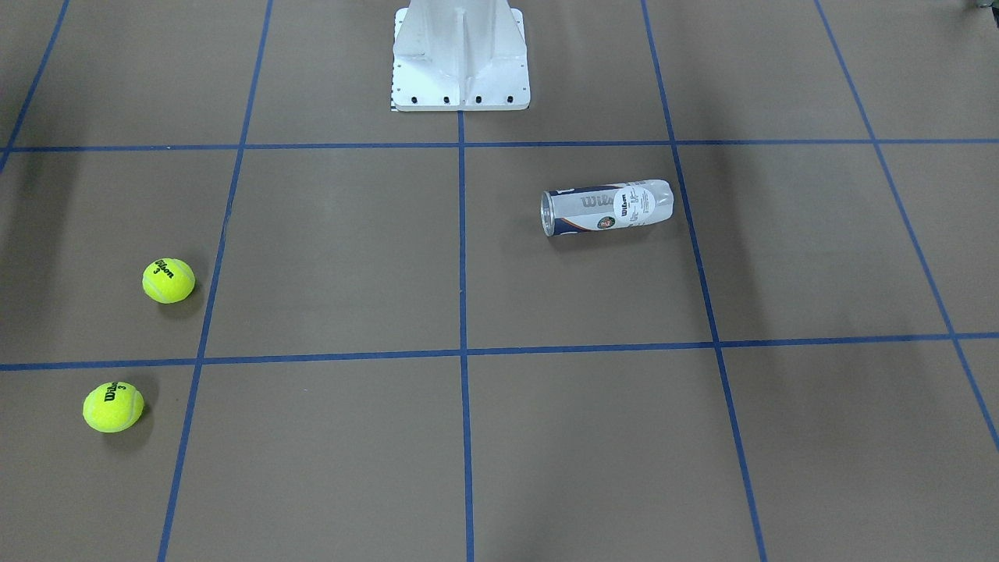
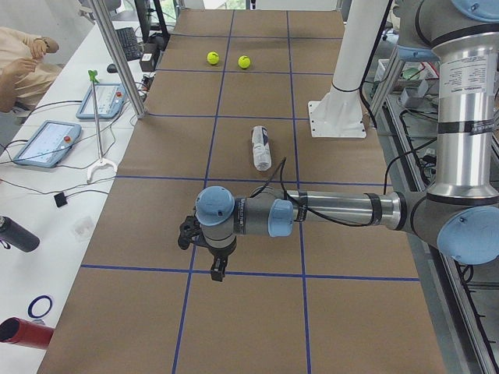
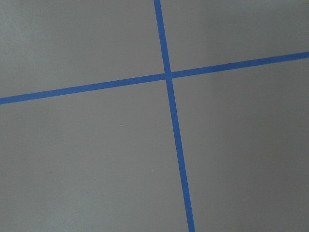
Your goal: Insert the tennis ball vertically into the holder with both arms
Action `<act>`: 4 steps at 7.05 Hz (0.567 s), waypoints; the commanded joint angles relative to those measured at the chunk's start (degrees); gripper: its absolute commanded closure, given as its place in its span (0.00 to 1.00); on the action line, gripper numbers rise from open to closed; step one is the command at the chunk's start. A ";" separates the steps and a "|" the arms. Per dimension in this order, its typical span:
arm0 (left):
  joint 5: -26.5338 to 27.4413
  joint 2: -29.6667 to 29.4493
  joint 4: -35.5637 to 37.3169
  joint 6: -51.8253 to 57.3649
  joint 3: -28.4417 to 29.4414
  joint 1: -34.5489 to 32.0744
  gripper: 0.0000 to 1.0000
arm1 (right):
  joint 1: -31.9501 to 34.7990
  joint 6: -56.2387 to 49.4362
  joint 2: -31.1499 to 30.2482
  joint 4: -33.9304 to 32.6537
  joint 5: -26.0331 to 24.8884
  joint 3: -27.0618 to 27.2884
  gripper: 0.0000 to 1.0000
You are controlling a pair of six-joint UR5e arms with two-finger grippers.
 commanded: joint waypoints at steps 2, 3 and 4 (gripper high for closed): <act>0.00 0.00 0.08 -0.09 -0.71 0.09 0.00 | 0.00 0.00 0.17 0.00 -0.09 0.00 0.00; 0.09 0.09 0.17 -0.09 -1.15 0.09 0.00 | 0.00 0.00 0.35 0.00 -0.09 0.09 0.00; 0.09 0.17 0.08 -0.09 -1.06 0.09 0.00 | 0.09 0.00 0.53 0.00 0.00 0.52 0.00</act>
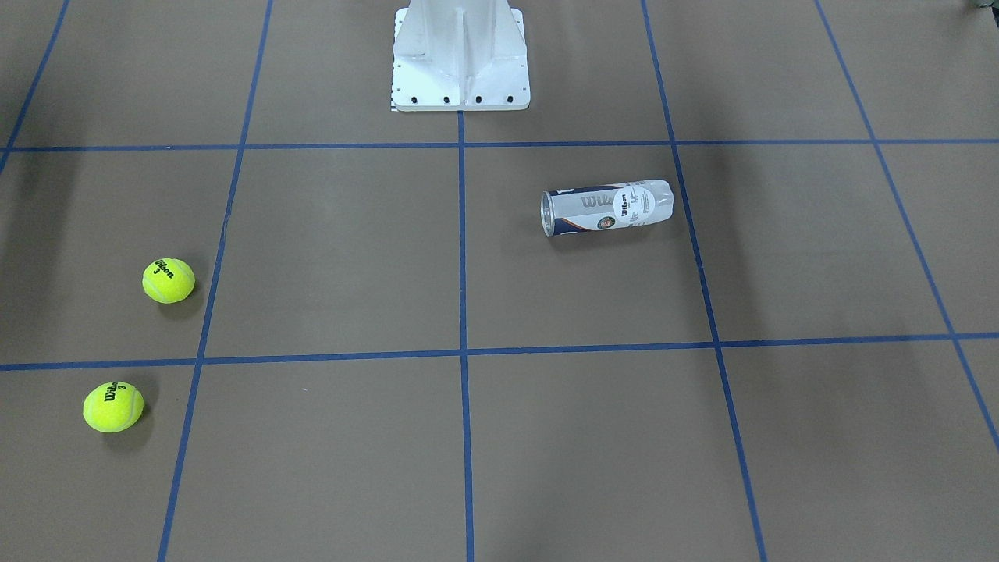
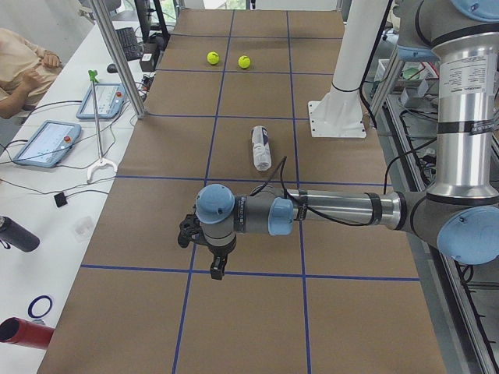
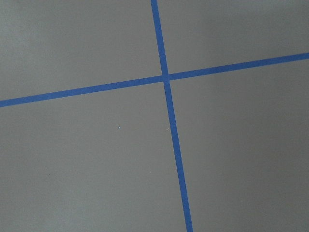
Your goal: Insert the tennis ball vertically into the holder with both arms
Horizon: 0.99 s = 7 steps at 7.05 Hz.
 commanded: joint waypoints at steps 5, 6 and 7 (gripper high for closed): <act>-2.34 -1.84 -1.08 -0.45 -1.36 0.01 0.00 | -1.33 0.70 3.20 3.40 -3.54 0.37 0.00; -2.34 -1.85 -4.04 -0.44 -1.53 0.01 0.00 | -1.33 0.70 3.29 9.52 -3.80 0.37 0.00; -2.34 -2.45 -9.64 -0.44 -1.36 0.01 0.00 | -1.24 0.70 3.20 16.19 -4.07 -0.15 0.00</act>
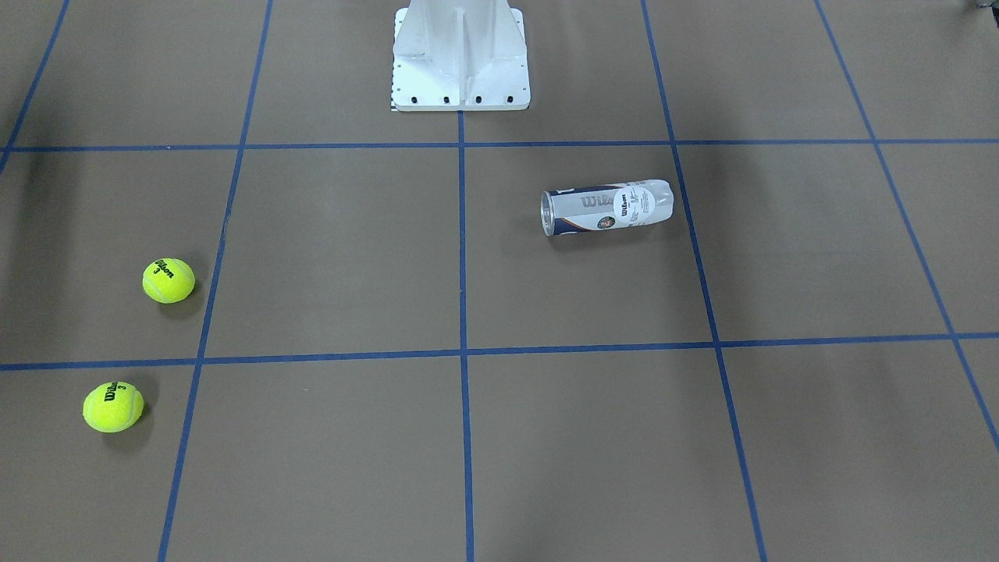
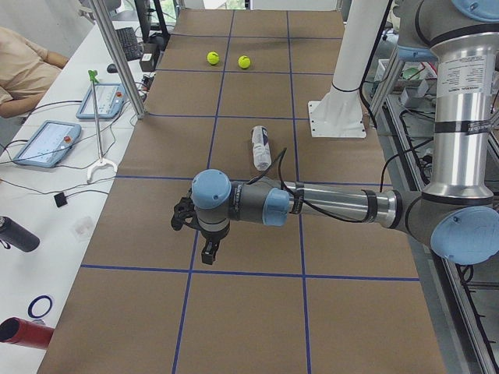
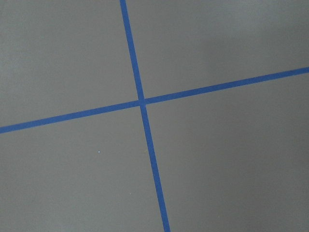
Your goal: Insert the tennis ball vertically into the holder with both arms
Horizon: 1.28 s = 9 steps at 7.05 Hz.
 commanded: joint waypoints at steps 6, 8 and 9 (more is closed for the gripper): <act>-3.25 -3.37 -28.34 -3.77 3.79 1.22 0.00 | 0.03 0.22 0.17 10.19 0.98 -2.57 0.00; -3.45 -7.30 -42.21 -4.12 3.27 7.09 0.01 | -0.06 0.22 0.26 10.19 0.98 -2.57 0.00; -3.19 -9.33 -43.93 -4.21 3.09 9.99 0.01 | 0.03 0.22 0.26 10.19 1.07 -2.48 0.00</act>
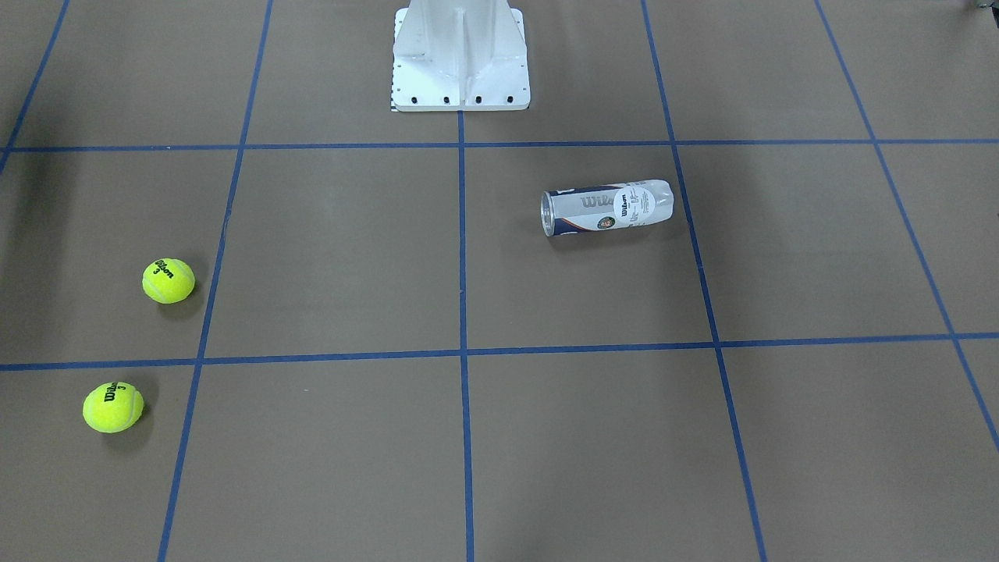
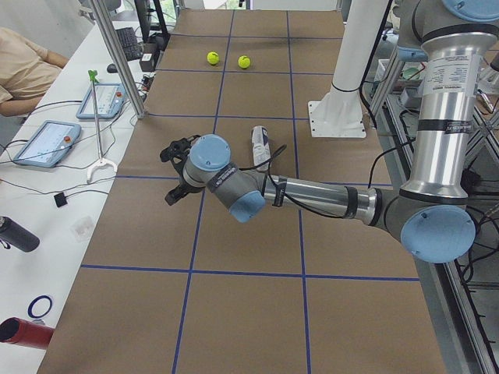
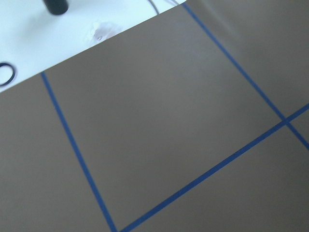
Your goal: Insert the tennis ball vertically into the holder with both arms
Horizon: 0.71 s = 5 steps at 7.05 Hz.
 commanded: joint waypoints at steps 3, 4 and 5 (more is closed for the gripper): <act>0.23 -9.17 -4.43 -2.73 -2.41 11.85 0.01 | 0.03 -0.02 0.05 0.00 0.05 0.30 0.00; 0.41 -9.26 -4.43 -2.90 -3.55 16.15 0.01 | 0.03 -0.02 0.05 0.00 0.05 0.30 0.00; 0.41 -9.87 -3.91 -3.08 -4.87 19.15 0.01 | -0.06 -0.02 0.05 0.00 0.05 0.30 0.00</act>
